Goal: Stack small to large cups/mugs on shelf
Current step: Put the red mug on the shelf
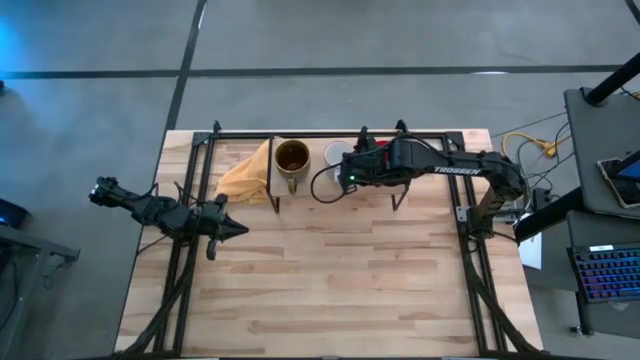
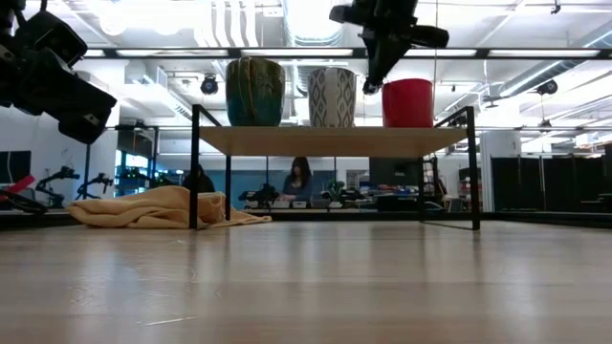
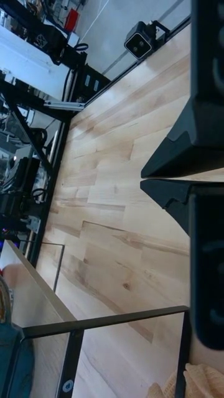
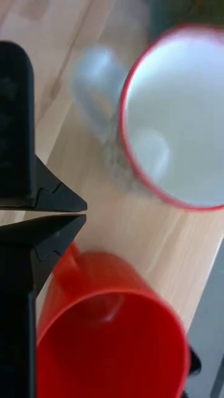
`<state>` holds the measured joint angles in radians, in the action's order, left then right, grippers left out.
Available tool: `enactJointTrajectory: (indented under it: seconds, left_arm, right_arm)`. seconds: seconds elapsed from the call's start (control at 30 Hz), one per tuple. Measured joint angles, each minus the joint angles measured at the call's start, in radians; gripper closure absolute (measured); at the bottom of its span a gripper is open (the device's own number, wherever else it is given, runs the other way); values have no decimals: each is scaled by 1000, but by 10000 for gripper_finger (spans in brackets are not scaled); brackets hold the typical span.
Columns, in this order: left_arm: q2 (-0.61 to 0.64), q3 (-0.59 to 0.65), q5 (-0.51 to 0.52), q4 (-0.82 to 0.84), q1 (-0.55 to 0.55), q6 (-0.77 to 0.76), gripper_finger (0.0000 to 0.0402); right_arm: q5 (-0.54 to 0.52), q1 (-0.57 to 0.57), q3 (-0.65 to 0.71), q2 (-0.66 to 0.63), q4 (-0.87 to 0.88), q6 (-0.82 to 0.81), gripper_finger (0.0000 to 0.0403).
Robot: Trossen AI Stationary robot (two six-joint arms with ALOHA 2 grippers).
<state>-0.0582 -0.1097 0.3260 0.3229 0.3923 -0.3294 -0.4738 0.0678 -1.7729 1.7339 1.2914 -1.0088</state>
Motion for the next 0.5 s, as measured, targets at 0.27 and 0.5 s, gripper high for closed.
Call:
enactJointTrajectory:
  seconds: [0.27, 0.5]
  left_arm:
    - [0, 0, 0, 0, 0, 0, 402]
    - [0, 0, 0, 0, 0, 0, 402]
  right_arm:
    - [-1, 5, 8, 35, 28, 50, 392]
    - [-40, 1, 8, 50, 34, 70, 392]
